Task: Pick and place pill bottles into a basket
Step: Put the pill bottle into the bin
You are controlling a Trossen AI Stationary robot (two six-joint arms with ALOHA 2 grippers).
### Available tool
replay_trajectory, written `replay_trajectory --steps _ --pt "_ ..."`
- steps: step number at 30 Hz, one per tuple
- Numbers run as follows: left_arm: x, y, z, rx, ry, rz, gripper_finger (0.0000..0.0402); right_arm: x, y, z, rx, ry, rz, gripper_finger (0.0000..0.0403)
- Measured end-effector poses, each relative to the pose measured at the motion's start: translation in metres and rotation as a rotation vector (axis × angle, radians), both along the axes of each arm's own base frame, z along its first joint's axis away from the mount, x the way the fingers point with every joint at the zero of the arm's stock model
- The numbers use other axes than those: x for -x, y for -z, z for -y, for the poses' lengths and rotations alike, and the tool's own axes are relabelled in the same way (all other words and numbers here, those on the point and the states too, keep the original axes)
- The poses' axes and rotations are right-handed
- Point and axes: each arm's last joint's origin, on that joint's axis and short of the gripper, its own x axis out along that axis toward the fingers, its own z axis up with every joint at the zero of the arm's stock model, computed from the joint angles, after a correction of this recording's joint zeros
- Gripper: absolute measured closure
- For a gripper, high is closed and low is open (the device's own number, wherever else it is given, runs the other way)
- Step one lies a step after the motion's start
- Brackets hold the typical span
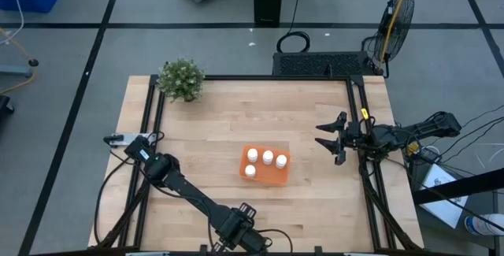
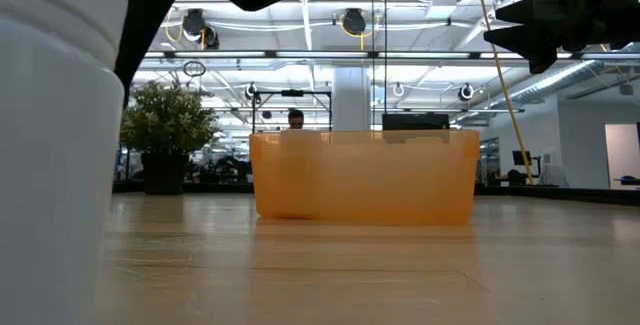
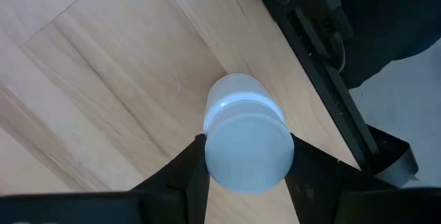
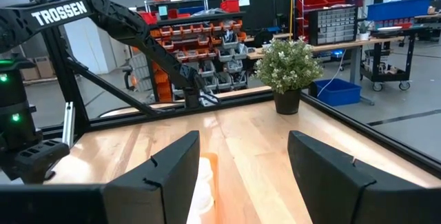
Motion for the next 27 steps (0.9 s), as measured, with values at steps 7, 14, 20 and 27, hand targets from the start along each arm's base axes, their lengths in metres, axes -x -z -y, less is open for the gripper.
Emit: replay_trajectory --steps 7,14,20,27 --pt "0.002 0.000 -0.002 -0.020 0.000 -0.016 0.0242 0.000 0.000 0.000 0.000 0.000 0.000 0.0190" --pt "0.004 -0.009 -0.014 -0.148 -0.021 0.006 0.0242 0.000 0.002 0.000 -0.004 0.000 0.013 0.0190" --pt "0.004 -0.026 -0.024 -0.153 -0.030 0.041 0.0242 -0.001 0.016 0.000 -0.013 0.000 -0.010 0.0190" --pt "0.005 -0.058 -0.049 -0.224 -0.092 0.127 0.0242 -0.001 0.021 0.000 -0.015 0.003 0.019 0.0190"
